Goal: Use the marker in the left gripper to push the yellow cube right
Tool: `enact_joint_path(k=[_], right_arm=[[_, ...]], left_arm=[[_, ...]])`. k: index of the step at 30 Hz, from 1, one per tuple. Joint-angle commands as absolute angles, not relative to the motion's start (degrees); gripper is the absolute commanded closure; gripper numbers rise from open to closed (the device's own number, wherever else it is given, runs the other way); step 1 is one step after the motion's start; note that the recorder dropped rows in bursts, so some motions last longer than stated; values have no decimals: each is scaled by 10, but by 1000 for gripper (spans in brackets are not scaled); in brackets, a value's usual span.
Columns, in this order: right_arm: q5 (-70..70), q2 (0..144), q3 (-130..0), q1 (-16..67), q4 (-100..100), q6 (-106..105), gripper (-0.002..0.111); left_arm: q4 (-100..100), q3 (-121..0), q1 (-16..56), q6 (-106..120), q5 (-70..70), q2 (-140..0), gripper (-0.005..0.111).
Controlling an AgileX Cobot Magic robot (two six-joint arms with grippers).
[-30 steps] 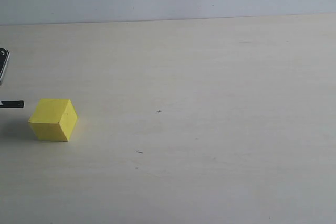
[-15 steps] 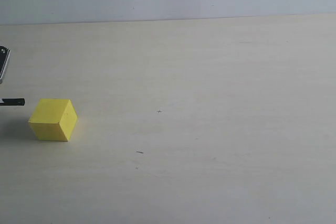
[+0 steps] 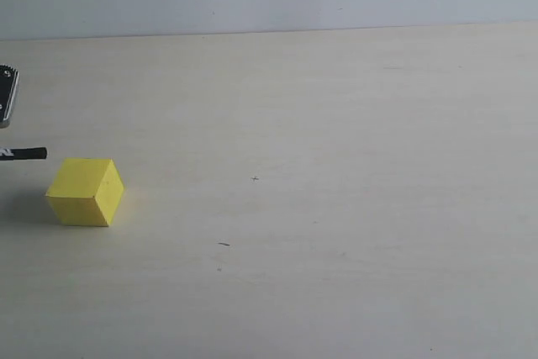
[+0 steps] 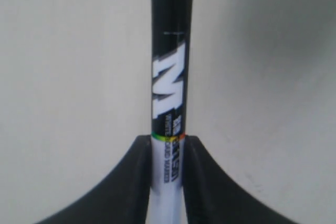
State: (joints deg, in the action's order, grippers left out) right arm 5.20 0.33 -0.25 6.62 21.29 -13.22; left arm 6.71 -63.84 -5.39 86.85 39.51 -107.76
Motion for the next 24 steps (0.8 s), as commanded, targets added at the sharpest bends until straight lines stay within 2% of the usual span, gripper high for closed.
enact_joint_path(k=[1, 7, 24], right_arm=[[50, 0, 0, 67, 210, -134, 108], [50, 0, 0, 67, 210, -134, 108], [50, 0, 0, 67, 210, -134, 108]], left_arm=[[0, -636, -52, 944, 501, -1076, 107], [-36, -636, -52, 1176, 542, -1076, 107], [-35, -636, -52, 1183, 520, -1076, 107]])
